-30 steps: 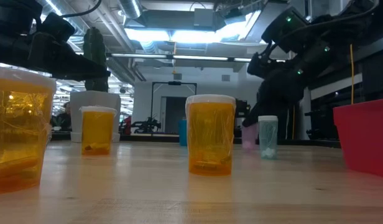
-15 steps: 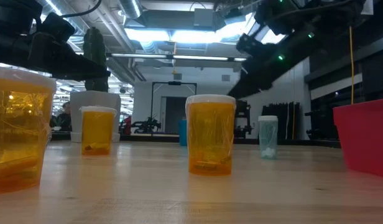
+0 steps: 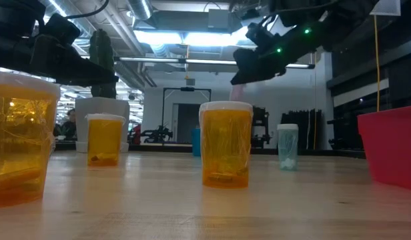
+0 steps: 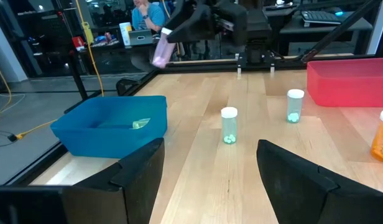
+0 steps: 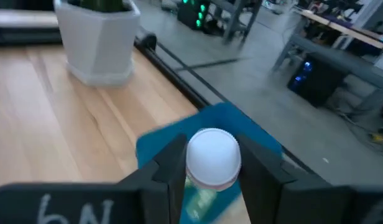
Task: Pick and place medicine bottles into bin by pill shape (circle, oval)
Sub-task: Put the small pink pill bottle into the blue bin, then put the small green pill bottle into the blue bin
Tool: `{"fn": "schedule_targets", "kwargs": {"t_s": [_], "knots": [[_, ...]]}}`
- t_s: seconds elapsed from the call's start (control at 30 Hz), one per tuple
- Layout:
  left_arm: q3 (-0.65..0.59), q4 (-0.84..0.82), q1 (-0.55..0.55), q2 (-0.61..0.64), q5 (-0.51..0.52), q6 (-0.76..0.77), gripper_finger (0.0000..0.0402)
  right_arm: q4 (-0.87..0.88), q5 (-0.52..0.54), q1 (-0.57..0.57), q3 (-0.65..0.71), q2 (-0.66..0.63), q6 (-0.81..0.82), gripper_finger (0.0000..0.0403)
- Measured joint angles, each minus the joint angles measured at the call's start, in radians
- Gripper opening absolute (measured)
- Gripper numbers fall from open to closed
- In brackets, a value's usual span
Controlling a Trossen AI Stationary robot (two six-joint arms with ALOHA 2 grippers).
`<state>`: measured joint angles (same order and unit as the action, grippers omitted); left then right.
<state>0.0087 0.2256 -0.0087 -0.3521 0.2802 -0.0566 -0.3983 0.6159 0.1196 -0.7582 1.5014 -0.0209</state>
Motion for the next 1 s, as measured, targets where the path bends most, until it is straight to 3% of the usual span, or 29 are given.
{"fn": "schedule_targets", "kwargs": {"t_s": [0.4, 0.83, 1.0], "knots": [[0.000, 0.000, 0.000, 0.000, 0.000, 0.000, 0.0247, -0.231, -0.246, 0.158, 0.000, 0.152, 0.099, 0.0122], [0.000, 0.000, 0.000, 0.000, 0.000, 0.000, 0.0247, -0.304, -0.264, 0.190, -0.006, 0.180, 0.144, 0.0164], [0.000, 0.000, 0.000, 0.000, 0.000, 0.000, 0.0247, -0.301, -0.325, 0.190, -0.043, 0.180, 0.143, 0.0189]]}}
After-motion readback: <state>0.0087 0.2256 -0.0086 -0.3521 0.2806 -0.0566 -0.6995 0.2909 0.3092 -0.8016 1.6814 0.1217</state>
